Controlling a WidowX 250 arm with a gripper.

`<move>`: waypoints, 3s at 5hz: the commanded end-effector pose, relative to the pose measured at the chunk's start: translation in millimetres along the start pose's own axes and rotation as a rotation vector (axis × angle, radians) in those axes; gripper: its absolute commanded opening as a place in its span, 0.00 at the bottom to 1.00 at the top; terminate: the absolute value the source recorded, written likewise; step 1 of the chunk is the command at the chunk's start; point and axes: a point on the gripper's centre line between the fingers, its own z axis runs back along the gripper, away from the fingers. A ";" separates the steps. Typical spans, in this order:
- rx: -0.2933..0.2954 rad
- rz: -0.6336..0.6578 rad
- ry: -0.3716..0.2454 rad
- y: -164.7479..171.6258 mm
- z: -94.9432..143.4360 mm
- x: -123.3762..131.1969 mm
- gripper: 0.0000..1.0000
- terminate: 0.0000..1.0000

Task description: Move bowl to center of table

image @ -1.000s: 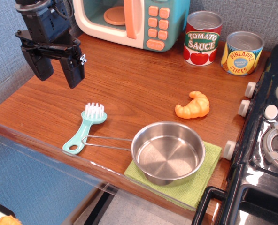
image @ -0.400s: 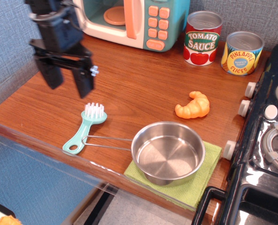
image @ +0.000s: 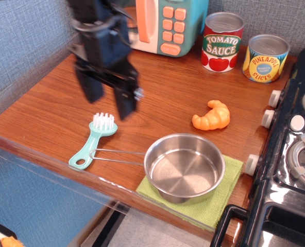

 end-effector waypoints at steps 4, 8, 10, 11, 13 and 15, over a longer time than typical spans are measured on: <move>0.051 -0.083 0.031 -40.8 -63.3 21.9 1.00 0.00; 0.053 -0.058 0.037 -40.5 -72.2 17.6 0.00 0.00; -0.024 -0.115 -0.034 -40.7 -31.8 25.6 0.00 0.00; -0.067 -0.123 -0.089 -20.3 -0.1 28.7 0.00 0.00; -0.057 0.002 -0.112 63.2 17.8 49.6 0.00 0.00; -0.063 0.043 -0.063 110.1 -6.0 74.9 0.00 0.00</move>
